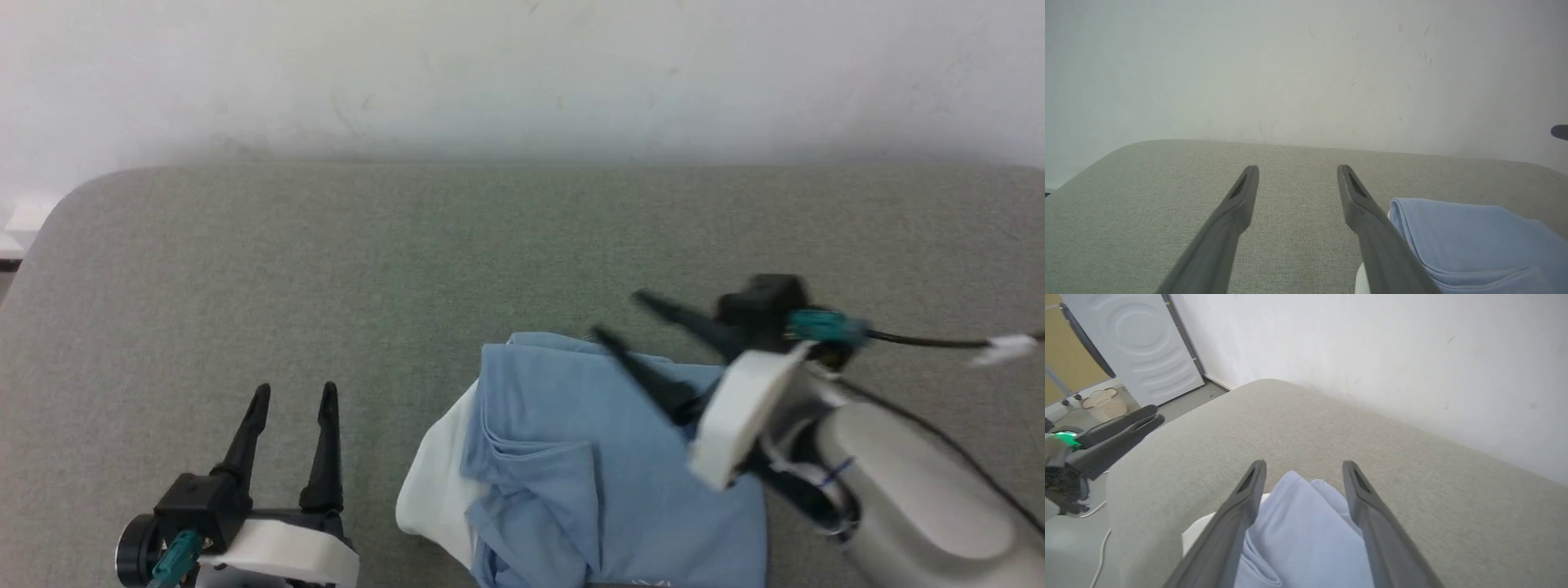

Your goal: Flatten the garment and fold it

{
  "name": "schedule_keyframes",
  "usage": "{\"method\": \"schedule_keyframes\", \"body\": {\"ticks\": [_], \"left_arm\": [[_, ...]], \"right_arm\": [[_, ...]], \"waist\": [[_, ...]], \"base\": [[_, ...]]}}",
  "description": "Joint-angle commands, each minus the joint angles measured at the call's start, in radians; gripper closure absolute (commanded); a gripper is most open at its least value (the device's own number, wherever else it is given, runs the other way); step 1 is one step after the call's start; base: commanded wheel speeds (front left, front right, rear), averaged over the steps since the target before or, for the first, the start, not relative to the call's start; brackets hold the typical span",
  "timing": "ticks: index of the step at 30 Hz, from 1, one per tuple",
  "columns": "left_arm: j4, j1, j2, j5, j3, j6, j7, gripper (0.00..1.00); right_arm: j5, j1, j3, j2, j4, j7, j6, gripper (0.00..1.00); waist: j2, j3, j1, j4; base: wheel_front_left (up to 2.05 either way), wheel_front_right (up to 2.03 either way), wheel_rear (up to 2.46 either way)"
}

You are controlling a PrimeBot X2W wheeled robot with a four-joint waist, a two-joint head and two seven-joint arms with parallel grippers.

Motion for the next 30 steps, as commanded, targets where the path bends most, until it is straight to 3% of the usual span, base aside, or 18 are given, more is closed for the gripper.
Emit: {"method": "schedule_keyframes", "body": {"ticks": [1, 6, 11, 16, 23, 26, 30], "left_arm": [[0.003, 0.012, -0.002, 0.007, 0.006, 0.005, -0.005, 0.00], [-0.002, 0.031, -0.010, 0.009, 0.023, 0.017, -0.005, 0.00], [-0.013, 0.045, -0.016, 0.009, 0.047, 0.025, -0.005, 0.00], [-0.012, 0.059, -0.021, 0.004, 0.077, 0.029, -0.005, 0.00], [-0.001, 0.076, -0.033, -0.005, 0.104, 0.023, -0.005, 0.00], [0.004, 0.079, -0.038, -0.005, 0.109, 0.017, -0.005, 0.00], [0.014, 0.067, -0.043, -0.001, 0.105, 0.002, -0.005, 0.00]], "right_arm": [[-0.029, 0.015, -0.019, -0.004, 0.002, -0.018, -0.001, 0.00], [-0.239, 0.169, -0.269, -0.015, -0.037, -0.085, -0.001, 0.00], [-0.334, 0.361, -0.528, 0.031, -0.179, -0.073, -0.001, 0.00], [-0.369, 0.503, -0.671, 0.094, -0.317, -0.032, -0.001, 0.00], [-0.327, 0.599, -0.790, 0.161, -0.369, 0.052, -0.001, 0.00], [-0.248, 0.600, -0.865, 0.164, -0.303, 0.147, -0.001, 0.00], [-0.112, 0.573, -0.920, 0.135, -0.153, 0.350, -0.001, 0.00]], "waist": [[0.0000, -0.016, 0.0000, -0.016], [0.0000, -0.034, 0.0000, -0.042], [0.0000, -0.033, 0.0000, -0.067], [0.0000, -0.037, 0.0000, -0.088], [0.0000, -0.051, 0.0000, -0.091], [0.0000, -0.052, 0.0000, -0.089], [0.0000, -0.045, 0.0000, -0.067]], "base": [[0.00, 0.00, 0.00], [0.00, 0.00, 0.00], [0.00, 0.00, 0.00], [0.00, 0.00, 0.00], [0.00, 0.00, 0.00], [0.00, 0.00, 0.00], [0.00, 0.00, 0.00]]}}
